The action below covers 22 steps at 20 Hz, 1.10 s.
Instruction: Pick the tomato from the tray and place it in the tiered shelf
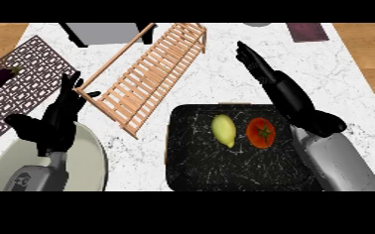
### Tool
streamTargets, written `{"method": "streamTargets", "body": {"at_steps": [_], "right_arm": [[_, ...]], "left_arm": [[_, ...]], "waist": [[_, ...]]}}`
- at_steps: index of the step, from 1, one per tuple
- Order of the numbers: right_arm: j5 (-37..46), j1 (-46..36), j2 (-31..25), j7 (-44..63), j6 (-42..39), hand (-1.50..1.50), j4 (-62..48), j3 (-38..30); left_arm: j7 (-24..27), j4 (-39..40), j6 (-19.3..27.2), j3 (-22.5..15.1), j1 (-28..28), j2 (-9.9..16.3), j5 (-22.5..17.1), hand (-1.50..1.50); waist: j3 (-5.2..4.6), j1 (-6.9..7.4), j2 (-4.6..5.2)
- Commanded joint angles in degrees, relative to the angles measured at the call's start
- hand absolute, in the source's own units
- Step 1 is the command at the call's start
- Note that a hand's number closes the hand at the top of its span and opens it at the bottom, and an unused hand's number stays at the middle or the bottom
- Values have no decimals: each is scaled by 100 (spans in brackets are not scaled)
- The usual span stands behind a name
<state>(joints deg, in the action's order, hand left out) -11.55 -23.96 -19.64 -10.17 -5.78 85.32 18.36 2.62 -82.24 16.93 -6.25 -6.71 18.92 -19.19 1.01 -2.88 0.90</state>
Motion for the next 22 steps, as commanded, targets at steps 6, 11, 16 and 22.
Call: {"method": "streamTargets", "body": {"at_steps": [6,11,16,22], "right_arm": [[213,1343,-1384,-76,1240,-150,-668,-2042],[-364,1932,-786,-478,1449,-150,-1474,-2568],[-623,2361,-1054,-1625,22,-150,-1147,-2442],[-194,2682,-1531,-846,-267,-150,95,-1856]], "left_arm": [[-234,306,-386,-692,520,541,748,0],[-203,288,-743,-1135,647,424,878,0],[-297,522,-972,-1044,493,411,795,0],[-496,370,-931,-986,353,365,876,0]], "waist": [[-84,-334,-70],[-80,101,-64],[-97,155,-91],[-115,179,-124]]}}
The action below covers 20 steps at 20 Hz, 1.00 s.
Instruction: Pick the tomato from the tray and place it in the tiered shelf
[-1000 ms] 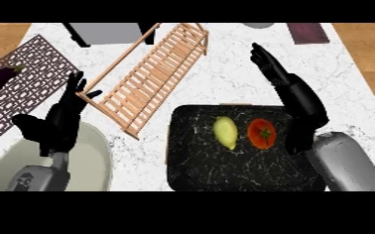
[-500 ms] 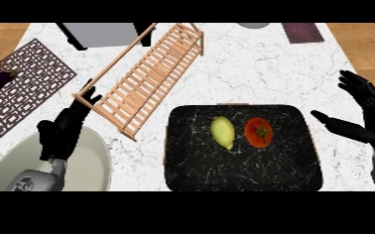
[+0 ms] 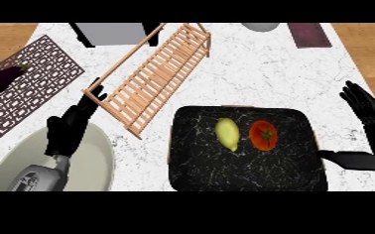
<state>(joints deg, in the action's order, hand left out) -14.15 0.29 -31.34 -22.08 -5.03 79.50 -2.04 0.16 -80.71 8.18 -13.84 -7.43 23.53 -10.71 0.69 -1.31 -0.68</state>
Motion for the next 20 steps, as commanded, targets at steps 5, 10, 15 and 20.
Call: {"method": "streamTargets", "body": {"at_steps": [5,10,15,20], "right_arm": [[1183,428,-1141,1660,-5,-150,1474,772],[2672,185,-1939,2990,598,-150,1938,892],[3645,-50,-1522,4898,797,-150,2780,1724],[4158,-648,-790,6122,406,-150,2861,2577]], "left_arm": [[-151,374,-139,-157,410,-101,10,0],[-149,341,-198,-201,420,-100,62,0],[-132,392,-356,-117,343,-50,12,0],[-230,236,-362,-194,402,-176,63,0]], "waist": [[-117,-16,33],[-130,80,46],[-109,194,73],[-82,284,80]]}}
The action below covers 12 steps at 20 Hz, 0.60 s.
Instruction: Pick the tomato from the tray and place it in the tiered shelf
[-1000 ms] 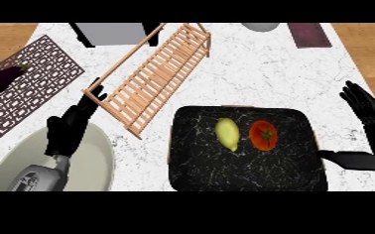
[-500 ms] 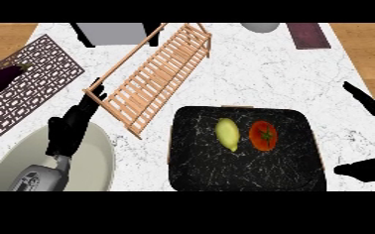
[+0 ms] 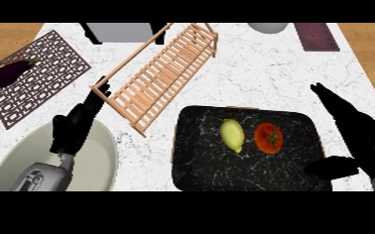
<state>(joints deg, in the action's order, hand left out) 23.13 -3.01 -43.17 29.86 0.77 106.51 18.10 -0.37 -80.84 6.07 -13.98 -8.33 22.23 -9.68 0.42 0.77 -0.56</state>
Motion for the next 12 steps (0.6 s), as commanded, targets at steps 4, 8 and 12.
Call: {"method": "streamTargets", "body": {"at_steps": [4,8,12], "right_arm": [[694,-374,836,1821,-430,-150,380,987],[1005,-860,1426,2430,-605,-150,-147,1309],[1110,-772,1490,2558,-712,-150,-41,1274]], "left_arm": [[-327,218,-113,-110,462,-39,13,0],[37,506,-110,-120,493,-167,158,0],[102,474,-89,-64,526,-252,197,0]], "waist": [[-52,-14,53],[-51,26,79],[-45,-51,64]]}}
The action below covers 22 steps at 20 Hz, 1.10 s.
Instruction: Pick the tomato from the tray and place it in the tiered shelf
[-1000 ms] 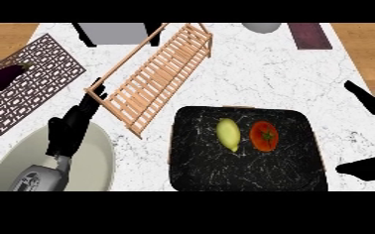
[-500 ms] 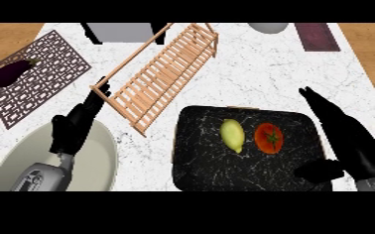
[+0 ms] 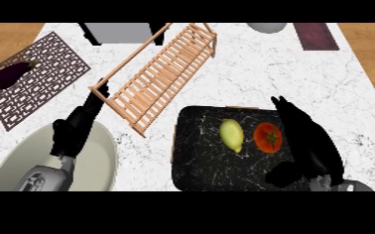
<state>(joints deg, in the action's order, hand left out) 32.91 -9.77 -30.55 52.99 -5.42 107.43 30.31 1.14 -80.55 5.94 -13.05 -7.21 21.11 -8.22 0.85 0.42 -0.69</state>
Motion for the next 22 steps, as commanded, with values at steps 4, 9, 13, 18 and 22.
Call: {"method": "streamTargets", "body": {"at_steps": [4,9,13,18,22], "right_arm": [[723,-7,177,395,-15,-150,-158,223],[1002,-109,469,559,-118,-150,-329,324],[1027,97,335,32,178,-150,-827,69],[982,-88,450,-42,-32,-150,-1119,-15],[1246,-140,712,13,-29,-150,-1173,141]], "left_arm": [[-113,418,-43,-234,497,-188,157,0],[-17,370,-166,-169,653,-161,125,0],[-189,188,-178,-81,714,-132,76,0],[-106,125,-457,38,785,42,11,0],[-475,347,-181,14,197,-227,237,0]], "waist": [[-89,-55,71],[-90,-16,75],[-83,6,79],[-84,26,84],[-85,-44,81]]}}
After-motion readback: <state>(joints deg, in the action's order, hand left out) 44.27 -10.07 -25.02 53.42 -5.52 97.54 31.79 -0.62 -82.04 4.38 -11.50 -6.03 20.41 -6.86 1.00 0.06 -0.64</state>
